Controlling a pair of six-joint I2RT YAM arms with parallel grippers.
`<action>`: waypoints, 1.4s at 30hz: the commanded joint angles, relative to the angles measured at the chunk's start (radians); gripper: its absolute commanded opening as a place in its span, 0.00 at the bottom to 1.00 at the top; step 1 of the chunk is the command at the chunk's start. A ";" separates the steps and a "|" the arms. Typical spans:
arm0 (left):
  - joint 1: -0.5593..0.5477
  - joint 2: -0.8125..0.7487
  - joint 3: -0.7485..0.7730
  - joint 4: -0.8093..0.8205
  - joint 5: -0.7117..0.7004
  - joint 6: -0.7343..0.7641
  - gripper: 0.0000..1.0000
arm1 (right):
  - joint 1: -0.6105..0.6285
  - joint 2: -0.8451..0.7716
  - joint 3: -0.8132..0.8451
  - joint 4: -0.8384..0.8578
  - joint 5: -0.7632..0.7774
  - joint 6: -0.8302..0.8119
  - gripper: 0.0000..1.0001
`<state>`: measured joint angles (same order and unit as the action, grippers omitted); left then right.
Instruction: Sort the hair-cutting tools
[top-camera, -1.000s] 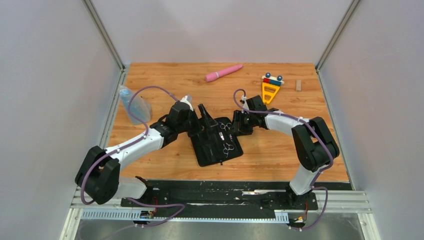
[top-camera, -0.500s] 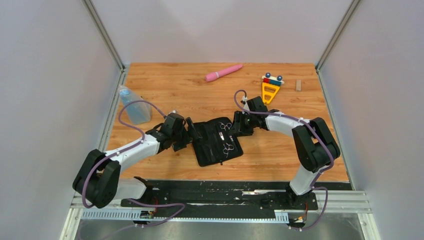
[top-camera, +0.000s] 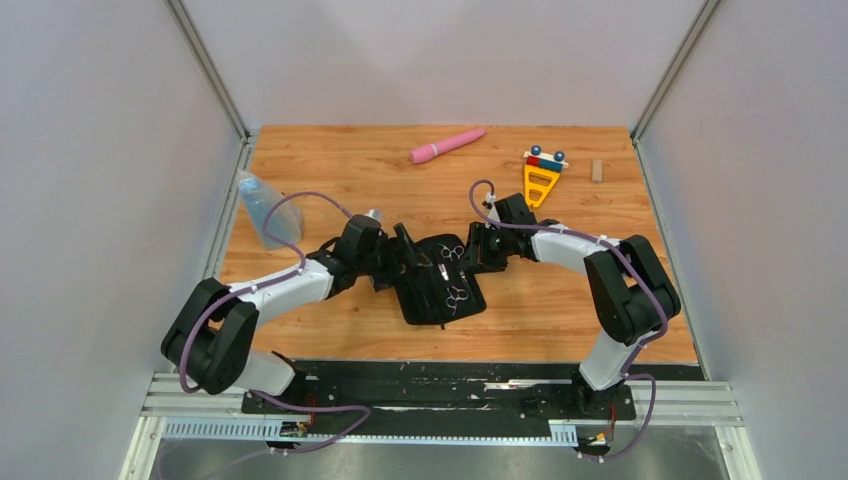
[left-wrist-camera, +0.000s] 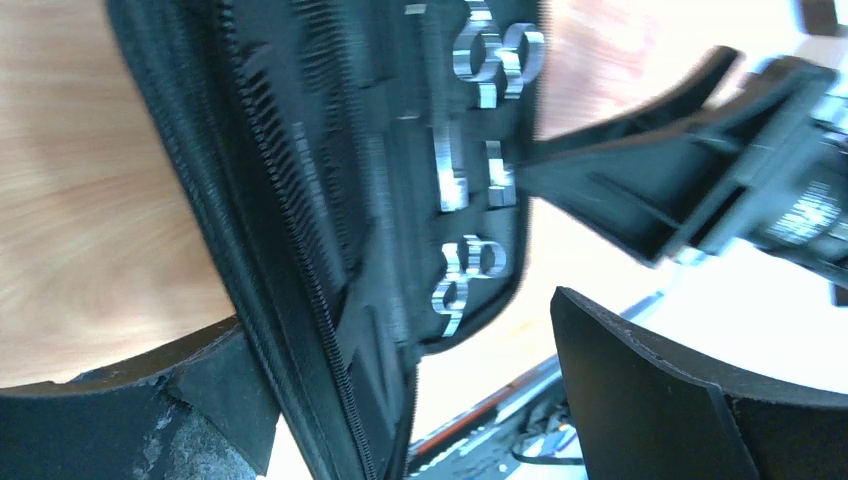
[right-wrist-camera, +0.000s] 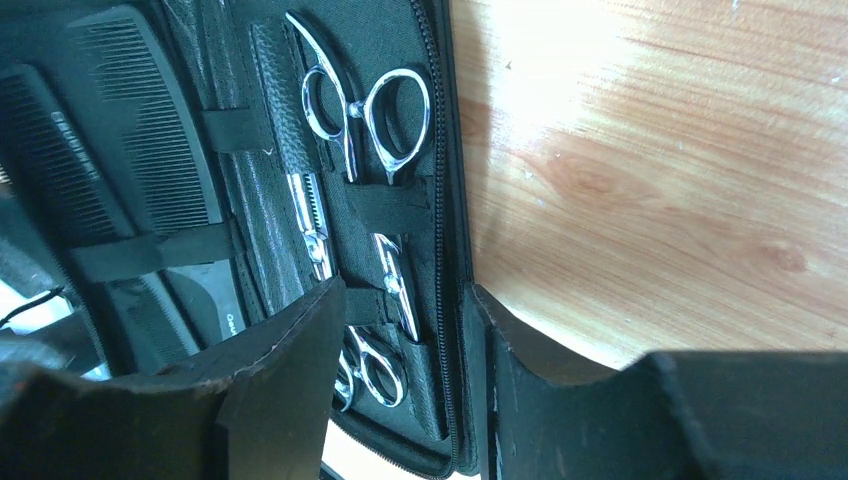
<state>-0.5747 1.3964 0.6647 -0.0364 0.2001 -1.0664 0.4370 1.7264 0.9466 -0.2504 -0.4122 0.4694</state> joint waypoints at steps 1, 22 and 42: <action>-0.055 0.026 0.126 0.131 0.062 -0.023 1.00 | 0.004 -0.030 -0.015 0.042 -0.033 0.029 0.48; -0.136 0.304 0.200 0.211 0.067 -0.071 1.00 | -0.066 -0.173 -0.104 0.057 0.022 0.071 0.54; -0.136 0.261 0.191 0.176 0.049 -0.064 1.00 | -0.101 -0.163 -0.136 0.176 -0.184 0.095 0.26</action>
<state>-0.7059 1.6863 0.8719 0.1749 0.2676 -1.1423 0.3351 1.5227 0.8047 -0.1329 -0.5381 0.5518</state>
